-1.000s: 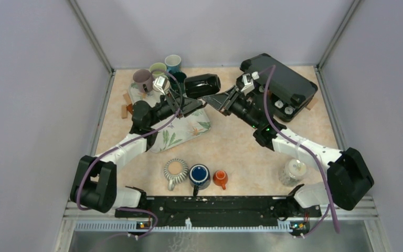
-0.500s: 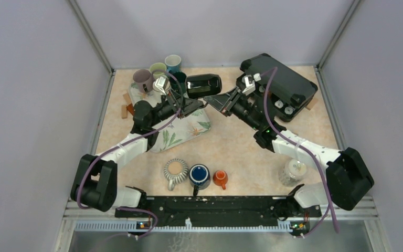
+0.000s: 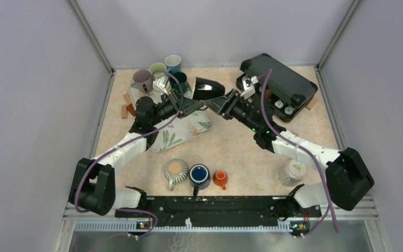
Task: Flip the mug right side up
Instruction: Turn over the cup at the corner of the board, then place the cup on the tray.
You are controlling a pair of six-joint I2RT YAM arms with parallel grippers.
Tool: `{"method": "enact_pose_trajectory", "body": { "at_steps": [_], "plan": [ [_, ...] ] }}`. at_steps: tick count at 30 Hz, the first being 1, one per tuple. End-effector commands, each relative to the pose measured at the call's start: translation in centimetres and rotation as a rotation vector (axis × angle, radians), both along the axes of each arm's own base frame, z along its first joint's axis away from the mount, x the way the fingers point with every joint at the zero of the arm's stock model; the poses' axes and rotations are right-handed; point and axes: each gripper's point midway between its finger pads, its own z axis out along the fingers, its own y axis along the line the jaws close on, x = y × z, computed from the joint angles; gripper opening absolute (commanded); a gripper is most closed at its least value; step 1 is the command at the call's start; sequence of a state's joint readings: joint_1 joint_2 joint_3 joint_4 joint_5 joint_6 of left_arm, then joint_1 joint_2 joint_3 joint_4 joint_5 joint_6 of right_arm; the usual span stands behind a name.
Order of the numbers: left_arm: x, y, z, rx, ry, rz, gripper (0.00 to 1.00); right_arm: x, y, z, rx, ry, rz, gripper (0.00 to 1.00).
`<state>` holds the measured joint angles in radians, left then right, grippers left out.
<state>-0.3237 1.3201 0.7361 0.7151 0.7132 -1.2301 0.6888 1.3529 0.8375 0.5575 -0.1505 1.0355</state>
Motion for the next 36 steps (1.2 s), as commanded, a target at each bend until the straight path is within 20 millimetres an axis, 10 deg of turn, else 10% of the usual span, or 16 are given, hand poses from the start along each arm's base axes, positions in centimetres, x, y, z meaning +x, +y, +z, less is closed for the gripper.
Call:
{"method": "enact_pose_trajectory", "body": {
  "at_steps": [1, 17, 36],
  "plan": [
    [0.6, 0.8, 4.5, 0.005, -0.182, 0.081, 0.0, 0.2, -0.7, 1.9, -0.004, -0.073, -0.035, 0.55],
    [3.6, 4.6, 2.9, 0.302, -0.194, 0.349, 0.0, 0.6, -2.4, -1.7, -0.197, -0.022, -0.102, 0.94],
    [5.3, 18.3, -2.0, 0.871, -0.027, 0.824, 0.0, -0.5, -5.4, -1.5, -0.39, -0.076, -0.139, 0.99]
  ]
}}
